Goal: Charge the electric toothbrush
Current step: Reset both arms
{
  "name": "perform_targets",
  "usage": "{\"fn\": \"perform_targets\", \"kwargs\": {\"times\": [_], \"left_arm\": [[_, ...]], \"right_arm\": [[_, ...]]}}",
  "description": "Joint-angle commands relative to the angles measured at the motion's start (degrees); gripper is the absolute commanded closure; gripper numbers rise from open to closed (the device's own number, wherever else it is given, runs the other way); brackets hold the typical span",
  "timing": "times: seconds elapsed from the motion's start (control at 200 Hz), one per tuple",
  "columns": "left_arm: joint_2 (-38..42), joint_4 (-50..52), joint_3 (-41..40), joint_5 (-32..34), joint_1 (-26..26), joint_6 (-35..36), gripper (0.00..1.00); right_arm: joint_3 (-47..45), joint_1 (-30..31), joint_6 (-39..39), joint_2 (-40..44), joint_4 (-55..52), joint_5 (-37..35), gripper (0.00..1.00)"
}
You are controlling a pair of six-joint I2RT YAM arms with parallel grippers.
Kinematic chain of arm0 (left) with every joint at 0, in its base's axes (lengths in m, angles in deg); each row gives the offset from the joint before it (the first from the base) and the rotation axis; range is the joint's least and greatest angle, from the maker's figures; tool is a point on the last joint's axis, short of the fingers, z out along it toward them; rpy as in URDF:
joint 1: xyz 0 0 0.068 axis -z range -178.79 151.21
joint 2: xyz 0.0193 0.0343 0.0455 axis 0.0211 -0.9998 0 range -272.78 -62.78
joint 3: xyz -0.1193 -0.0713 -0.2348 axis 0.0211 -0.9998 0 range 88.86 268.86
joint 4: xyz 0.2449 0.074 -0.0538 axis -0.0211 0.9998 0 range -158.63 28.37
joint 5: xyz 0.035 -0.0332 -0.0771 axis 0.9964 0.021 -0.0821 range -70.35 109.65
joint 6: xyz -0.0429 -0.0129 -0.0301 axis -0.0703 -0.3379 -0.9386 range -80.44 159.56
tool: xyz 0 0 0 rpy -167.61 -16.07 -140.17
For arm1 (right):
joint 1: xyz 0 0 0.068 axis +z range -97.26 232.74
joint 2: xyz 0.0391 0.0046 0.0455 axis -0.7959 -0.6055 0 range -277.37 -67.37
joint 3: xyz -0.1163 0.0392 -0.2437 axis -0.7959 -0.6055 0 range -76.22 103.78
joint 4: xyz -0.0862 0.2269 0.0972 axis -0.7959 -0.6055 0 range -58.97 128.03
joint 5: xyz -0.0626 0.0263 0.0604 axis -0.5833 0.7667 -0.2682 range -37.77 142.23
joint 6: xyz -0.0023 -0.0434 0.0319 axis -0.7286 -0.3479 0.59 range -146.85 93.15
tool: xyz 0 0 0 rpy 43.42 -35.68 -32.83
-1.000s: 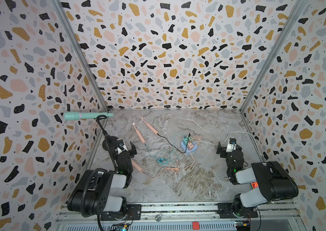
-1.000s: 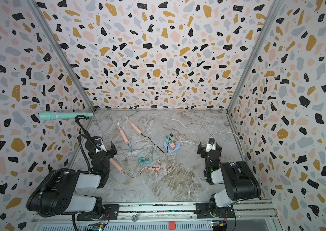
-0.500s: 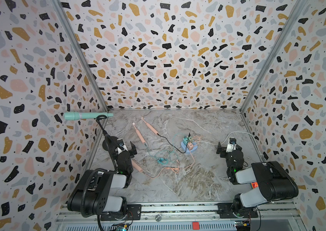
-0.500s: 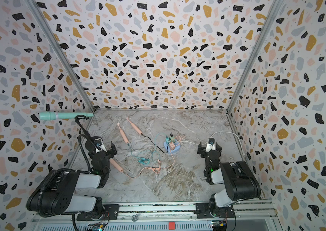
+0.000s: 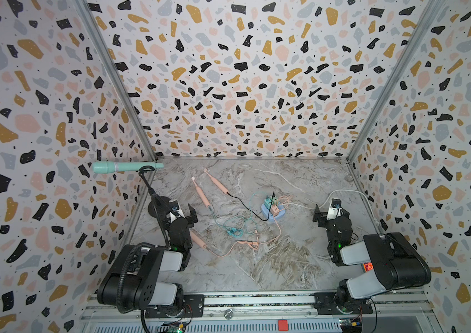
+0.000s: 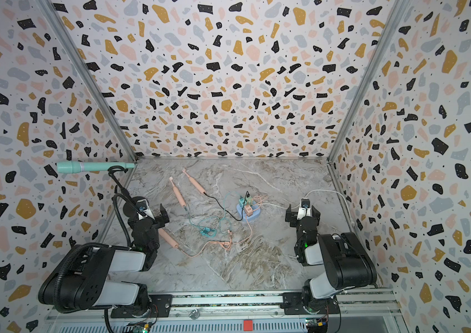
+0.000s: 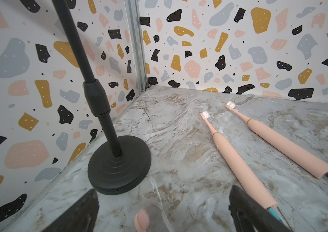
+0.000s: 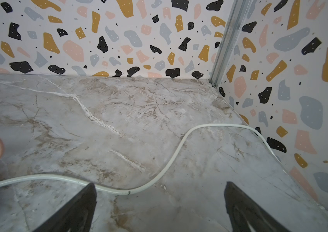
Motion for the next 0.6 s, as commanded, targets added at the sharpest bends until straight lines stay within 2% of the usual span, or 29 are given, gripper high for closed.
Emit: {"fn": "perform_targets", "kwargs": {"times": [0.0, 0.385, 0.451, 0.591], "left_arm": [[0.3, -3.7, 0.0, -0.2, -0.3, 0.6, 0.01], [0.3, -3.7, 0.0, -0.1, -0.3, 0.6, 0.01], [-0.2, -5.0, -0.4, -2.9, -0.3, 2.0, 0.0], [0.1, -4.3, 0.0, -3.8, -0.7, 1.9, 0.01]], "right_arm": [[1.1, 0.0, 0.3, 0.9, 1.3, 0.0, 0.01], [1.0, -0.1, 0.3, 0.9, 1.3, 0.0, 0.01], [1.0, 0.0, 0.3, 0.9, 1.4, 0.0, 0.01], [0.9, 0.0, 0.3, 1.0, 1.4, 0.0, 0.01]]}}
